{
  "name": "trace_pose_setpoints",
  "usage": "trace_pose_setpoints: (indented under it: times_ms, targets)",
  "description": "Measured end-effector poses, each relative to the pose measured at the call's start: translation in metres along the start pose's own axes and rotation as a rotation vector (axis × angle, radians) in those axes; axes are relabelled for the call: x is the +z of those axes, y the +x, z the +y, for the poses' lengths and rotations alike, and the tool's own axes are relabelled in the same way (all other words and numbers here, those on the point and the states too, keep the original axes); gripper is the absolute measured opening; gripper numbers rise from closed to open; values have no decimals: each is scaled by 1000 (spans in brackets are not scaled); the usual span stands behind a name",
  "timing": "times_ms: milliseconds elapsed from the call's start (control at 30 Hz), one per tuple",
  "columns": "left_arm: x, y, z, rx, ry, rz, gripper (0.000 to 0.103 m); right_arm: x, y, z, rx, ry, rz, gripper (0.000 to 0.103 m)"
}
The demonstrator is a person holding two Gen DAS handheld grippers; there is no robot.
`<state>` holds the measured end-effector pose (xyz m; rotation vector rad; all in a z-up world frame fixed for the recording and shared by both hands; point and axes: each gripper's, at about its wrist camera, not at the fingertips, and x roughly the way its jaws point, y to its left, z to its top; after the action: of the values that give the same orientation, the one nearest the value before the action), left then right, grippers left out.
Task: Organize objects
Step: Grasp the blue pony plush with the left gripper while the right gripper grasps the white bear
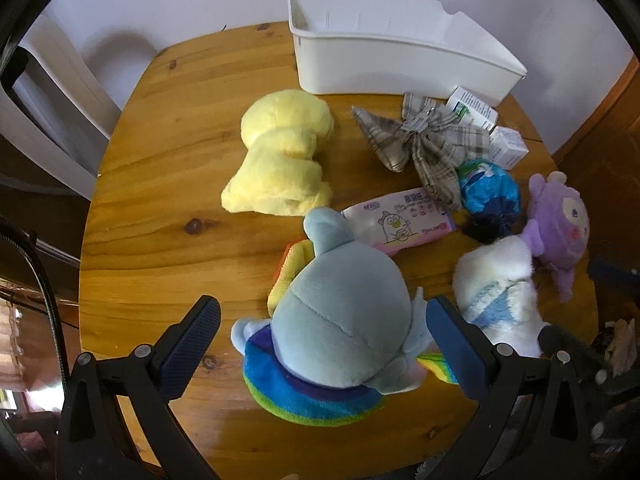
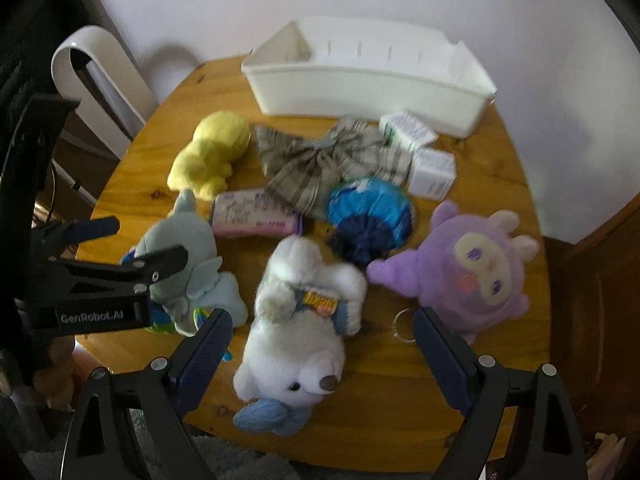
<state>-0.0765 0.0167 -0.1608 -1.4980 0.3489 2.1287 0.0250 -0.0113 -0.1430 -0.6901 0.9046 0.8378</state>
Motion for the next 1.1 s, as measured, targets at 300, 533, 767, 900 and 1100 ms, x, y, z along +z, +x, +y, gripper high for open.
trace_pose_setpoints:
  times_ms: [300,533,767,900,1100]
  targets:
    - [0,22,1,-15,-3,35,103,-5,28,7,21,-7,86,85]
    - [-3,30,2,-36,-15,27,103,-10,44,8,37,2,142,80]
    - [-8,41,-5,-16,9,37,103,-13,54,14,31,-14,178,68]
    - [-8,44,-2,-27,-6,45,103,-16,60,16,28,-23,193,65]
    - [-9,45,-3,-27,12,42,103,-18,59,21,17,-33,179,63]
